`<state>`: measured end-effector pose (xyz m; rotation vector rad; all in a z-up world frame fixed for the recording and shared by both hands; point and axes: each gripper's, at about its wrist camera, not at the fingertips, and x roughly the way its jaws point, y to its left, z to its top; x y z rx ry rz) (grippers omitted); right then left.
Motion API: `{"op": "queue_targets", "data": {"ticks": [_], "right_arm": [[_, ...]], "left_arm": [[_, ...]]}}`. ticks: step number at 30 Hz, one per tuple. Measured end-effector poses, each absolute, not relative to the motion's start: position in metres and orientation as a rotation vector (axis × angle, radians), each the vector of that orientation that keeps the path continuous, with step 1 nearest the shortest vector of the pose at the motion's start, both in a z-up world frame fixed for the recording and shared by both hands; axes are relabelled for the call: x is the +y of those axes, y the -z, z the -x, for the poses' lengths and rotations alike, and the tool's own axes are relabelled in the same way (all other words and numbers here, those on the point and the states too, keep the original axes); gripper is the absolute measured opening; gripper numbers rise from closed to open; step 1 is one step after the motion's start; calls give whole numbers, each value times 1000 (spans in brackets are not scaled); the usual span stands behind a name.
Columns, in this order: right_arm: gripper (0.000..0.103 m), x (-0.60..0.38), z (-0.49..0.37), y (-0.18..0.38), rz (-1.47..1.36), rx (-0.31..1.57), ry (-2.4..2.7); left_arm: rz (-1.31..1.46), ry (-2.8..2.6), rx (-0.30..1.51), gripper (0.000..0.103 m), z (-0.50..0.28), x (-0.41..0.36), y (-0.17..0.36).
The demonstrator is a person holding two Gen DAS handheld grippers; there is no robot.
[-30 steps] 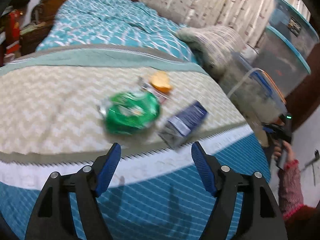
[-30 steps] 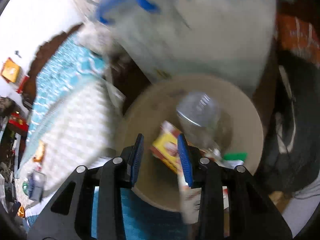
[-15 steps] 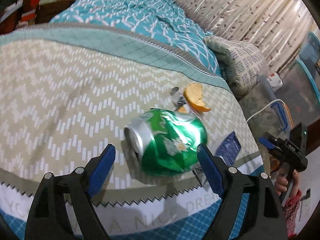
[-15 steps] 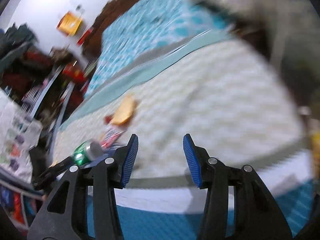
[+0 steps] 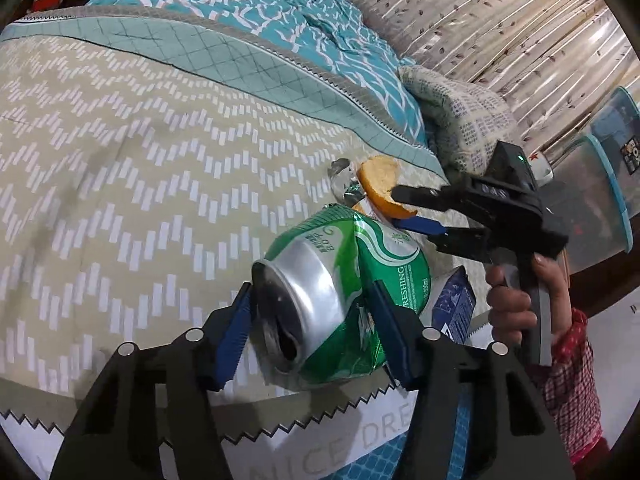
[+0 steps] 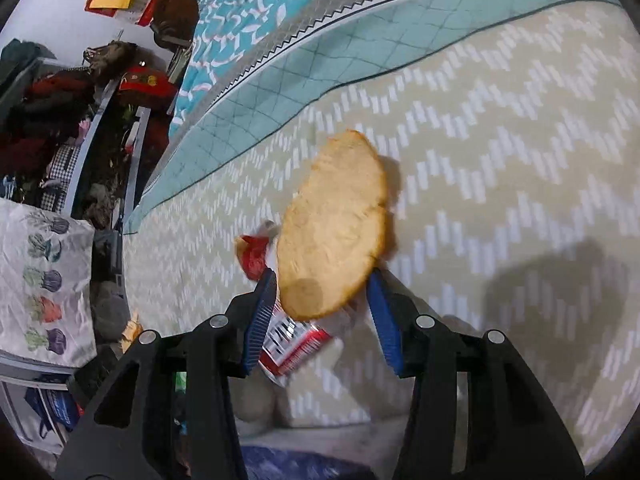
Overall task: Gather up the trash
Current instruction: 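Grasp the green can with left gripper while right grasps the orange chip, then carry the green can and orange chip to the wastebasket and release both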
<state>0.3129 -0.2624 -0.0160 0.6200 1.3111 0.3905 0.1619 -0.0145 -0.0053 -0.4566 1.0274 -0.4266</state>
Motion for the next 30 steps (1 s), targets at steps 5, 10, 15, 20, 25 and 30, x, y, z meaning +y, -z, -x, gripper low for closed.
{"op": "queue_targets", "data": {"ticks": [5,10,15,20,25,30], "right_arm": [[24,-245,-321,13,-605,1282,-379],[11,-252,-300,-18,-583,1185,-417],[11,-260,-262,-46,-616,1119,-508],[11,-267,-195,-69,-634,1049,-632],[11,-290,-114,-59,-706,1006,-670],[11,-344,-47,-27,-842,963,-552]], "left_arm": [[446,408,1007,51,-151,-8,-3],[492,410,942,51,-128,22,-25],[528,406,884,51,-103,51,-50],[486,455,855,51,-65,53,-69],[427,549,885,51,-31,25,-68],[345,658,954,51,-18,-30,-55]]}}
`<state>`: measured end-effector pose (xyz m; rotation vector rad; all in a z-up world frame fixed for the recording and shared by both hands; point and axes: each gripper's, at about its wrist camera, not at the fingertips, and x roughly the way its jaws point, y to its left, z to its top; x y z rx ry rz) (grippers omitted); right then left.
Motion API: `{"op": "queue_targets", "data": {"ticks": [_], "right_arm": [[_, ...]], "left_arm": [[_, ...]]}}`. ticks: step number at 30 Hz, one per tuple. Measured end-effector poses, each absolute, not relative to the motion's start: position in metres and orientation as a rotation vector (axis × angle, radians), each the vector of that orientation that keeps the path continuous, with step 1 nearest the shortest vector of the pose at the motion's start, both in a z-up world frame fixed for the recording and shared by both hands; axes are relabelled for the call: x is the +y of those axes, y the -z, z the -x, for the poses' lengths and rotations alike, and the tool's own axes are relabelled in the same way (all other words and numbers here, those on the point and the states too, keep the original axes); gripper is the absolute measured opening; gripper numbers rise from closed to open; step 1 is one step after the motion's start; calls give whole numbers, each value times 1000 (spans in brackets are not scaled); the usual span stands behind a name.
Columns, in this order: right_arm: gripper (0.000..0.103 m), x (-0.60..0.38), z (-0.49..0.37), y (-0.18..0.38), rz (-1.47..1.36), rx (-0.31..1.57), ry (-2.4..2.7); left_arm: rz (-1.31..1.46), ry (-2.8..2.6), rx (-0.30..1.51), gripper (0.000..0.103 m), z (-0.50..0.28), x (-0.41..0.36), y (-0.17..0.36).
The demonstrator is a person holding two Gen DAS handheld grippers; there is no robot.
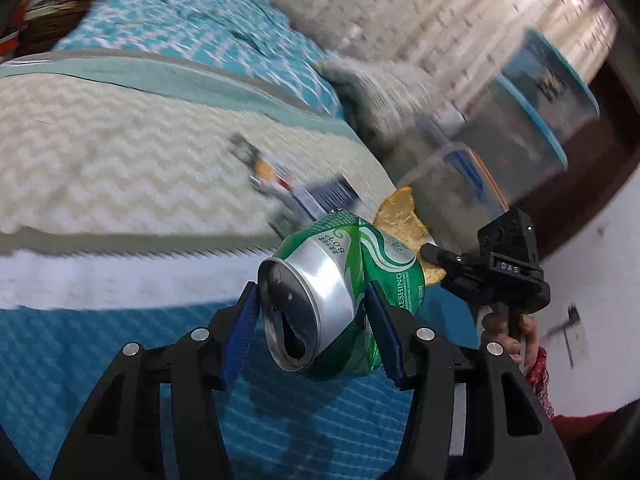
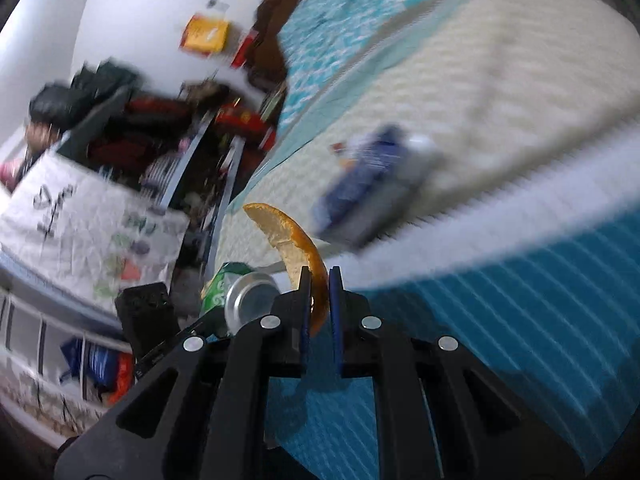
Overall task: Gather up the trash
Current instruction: 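Carry the green can and orange chip to the wastebasket and release both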
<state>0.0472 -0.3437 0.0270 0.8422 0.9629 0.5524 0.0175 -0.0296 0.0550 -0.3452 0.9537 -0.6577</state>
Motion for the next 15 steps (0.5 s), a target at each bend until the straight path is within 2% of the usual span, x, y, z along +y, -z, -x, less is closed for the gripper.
{"op": "queue_targets", "data": {"ticks": [6,15], "right_arm": [[11,-424,11,-4,-990,862,-374],[11,-574,69,-32,-970,593,25]], "left_arm": [[218,799,1058,51,-30,-125,-41],[72,994,1072,51,-77,-289,-59]]}}
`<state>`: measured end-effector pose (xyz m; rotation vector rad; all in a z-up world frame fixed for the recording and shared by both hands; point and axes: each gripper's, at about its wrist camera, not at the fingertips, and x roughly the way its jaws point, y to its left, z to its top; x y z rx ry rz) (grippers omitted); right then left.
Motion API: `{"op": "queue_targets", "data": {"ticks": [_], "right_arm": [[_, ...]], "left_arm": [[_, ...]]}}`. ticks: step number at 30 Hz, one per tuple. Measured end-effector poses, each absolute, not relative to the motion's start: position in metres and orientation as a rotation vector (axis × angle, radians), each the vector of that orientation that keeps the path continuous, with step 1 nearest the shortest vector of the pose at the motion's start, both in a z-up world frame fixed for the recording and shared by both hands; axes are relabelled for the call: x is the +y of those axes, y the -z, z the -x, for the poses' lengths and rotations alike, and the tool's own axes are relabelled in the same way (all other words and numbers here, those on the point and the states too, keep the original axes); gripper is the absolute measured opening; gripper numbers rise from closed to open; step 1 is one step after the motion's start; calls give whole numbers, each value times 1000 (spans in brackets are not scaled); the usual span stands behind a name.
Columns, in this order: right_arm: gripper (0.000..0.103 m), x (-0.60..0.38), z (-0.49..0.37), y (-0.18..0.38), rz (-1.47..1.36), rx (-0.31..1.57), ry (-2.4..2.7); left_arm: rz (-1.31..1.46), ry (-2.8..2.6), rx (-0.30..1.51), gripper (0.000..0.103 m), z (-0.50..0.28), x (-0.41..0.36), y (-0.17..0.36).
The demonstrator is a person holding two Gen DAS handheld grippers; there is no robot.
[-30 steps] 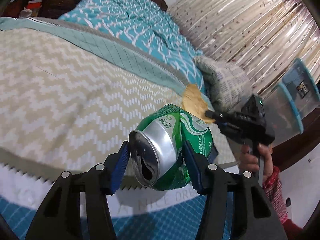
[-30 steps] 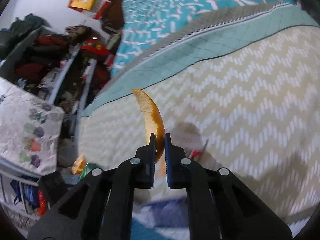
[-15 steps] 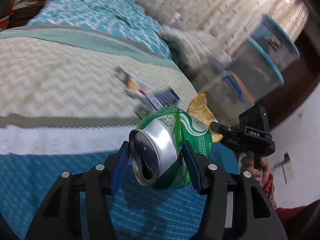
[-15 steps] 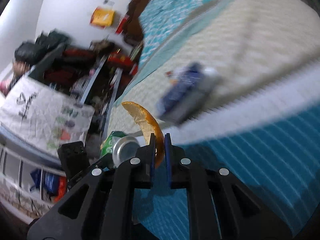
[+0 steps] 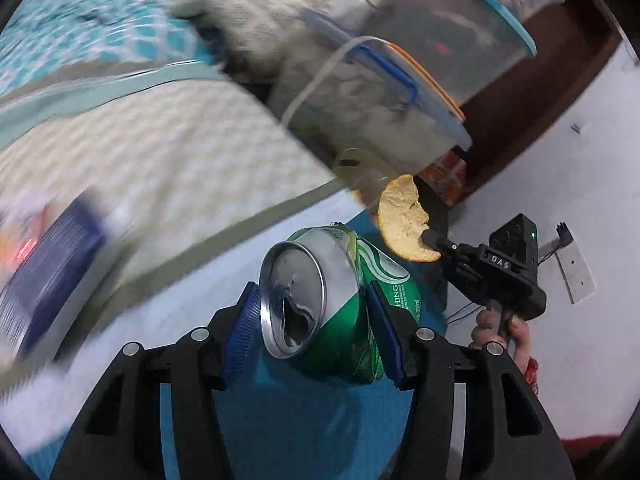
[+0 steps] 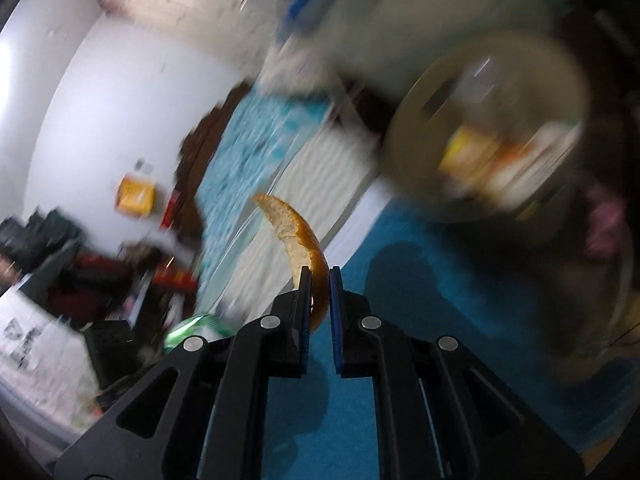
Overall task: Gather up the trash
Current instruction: 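Carry the green can and orange chip to the wastebasket and release both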
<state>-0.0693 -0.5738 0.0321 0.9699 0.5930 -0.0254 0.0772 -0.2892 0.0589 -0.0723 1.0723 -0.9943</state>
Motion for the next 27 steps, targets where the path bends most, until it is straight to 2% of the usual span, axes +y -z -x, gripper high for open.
{"op": "queue_targets", "data": {"ticks": [5,10,14,15,16,17,18,19,27], "right_arm": [[11,-626,74,-35,-889,567,206],[11,-658,69,-20,-869,580,285],[18,-669,59,-11,-863,605,296],[19,-671,57,-10,-867,609,287],[22,-673,57,-9,-874,601,281],[38,-675,58,-8,-878,590,284],[69,-674,60,-11,-877,570,294],[78,-674,65,-15,-870,529,311],[74,-646,74,-48,-821,411,260]], "left_arm": [[-27,1069,1093,51,-105,-399,-56],[-105,1074,1134,51,-117,-486,-31],[-175,1034,1130,52,-120,-527,-12],[-191,1017,1129,57,-120,-535,-9],[-211,1000,1134,63,-120,-543,-3],[-215,996,1132,69,-120,-547,-1],[-219,992,1125,69,-120,-548,-1],[-223,992,1116,69,-118,-548,-3],[-157,1032,1047,71,-96,-483,-38]]}}
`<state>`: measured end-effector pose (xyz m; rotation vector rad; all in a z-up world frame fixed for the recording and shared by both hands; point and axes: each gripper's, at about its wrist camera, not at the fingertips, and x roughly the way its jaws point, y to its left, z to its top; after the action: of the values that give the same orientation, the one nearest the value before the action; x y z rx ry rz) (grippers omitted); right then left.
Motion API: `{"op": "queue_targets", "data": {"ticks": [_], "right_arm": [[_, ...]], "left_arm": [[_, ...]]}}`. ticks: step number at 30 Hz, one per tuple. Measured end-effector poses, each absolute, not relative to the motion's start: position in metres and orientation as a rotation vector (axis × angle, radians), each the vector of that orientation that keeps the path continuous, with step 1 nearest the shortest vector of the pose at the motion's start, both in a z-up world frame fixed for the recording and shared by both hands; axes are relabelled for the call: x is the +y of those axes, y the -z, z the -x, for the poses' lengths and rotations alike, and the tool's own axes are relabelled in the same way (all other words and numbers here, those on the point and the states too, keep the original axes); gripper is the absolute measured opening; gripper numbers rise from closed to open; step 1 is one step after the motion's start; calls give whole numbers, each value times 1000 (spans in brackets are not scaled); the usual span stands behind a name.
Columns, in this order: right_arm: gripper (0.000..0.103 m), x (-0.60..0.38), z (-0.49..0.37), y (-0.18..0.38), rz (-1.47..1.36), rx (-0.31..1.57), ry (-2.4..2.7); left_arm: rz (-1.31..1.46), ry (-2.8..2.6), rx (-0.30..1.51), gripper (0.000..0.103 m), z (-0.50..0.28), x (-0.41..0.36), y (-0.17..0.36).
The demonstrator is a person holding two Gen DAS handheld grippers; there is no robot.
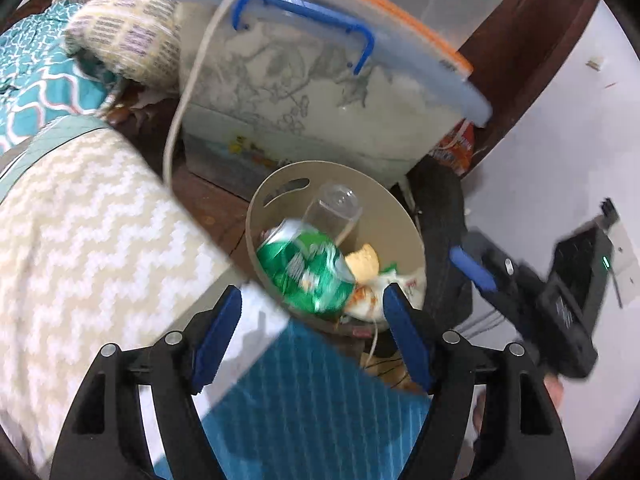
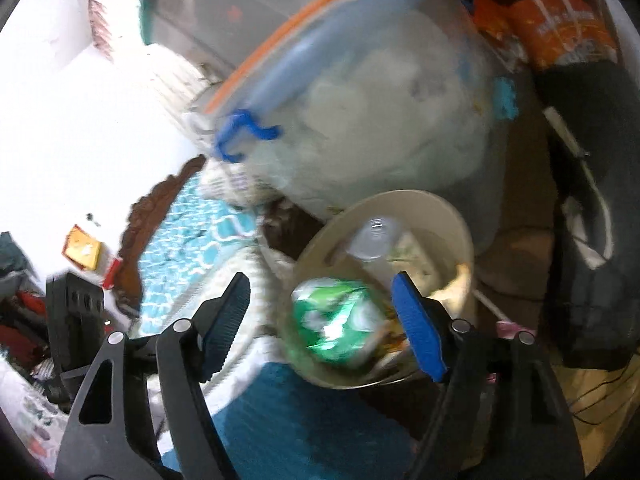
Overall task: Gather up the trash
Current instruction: 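Carry the green can and orange chip to the wastebasket and release both, then grasp the blue milk carton with left gripper while right grasps the red-white snack packet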
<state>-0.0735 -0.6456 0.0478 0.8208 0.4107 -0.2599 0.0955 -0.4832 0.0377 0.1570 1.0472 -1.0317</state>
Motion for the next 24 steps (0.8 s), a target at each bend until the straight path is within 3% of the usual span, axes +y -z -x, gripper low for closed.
{"op": "queue_targets", "data": {"ticks": [13,16,24], "right_arm": [[66,-498,-30,-37,-768,666,-156],[65,-453,-56,-32,-726,733,-227],[65,-373,-88,-8,-733,810,-258]], "left_arm": [[-46,750,974,72,-55,-209,-56],[10,602,914,80,-67,-154,-66],[-53,476,868,93,-96,-127,-59]]}}
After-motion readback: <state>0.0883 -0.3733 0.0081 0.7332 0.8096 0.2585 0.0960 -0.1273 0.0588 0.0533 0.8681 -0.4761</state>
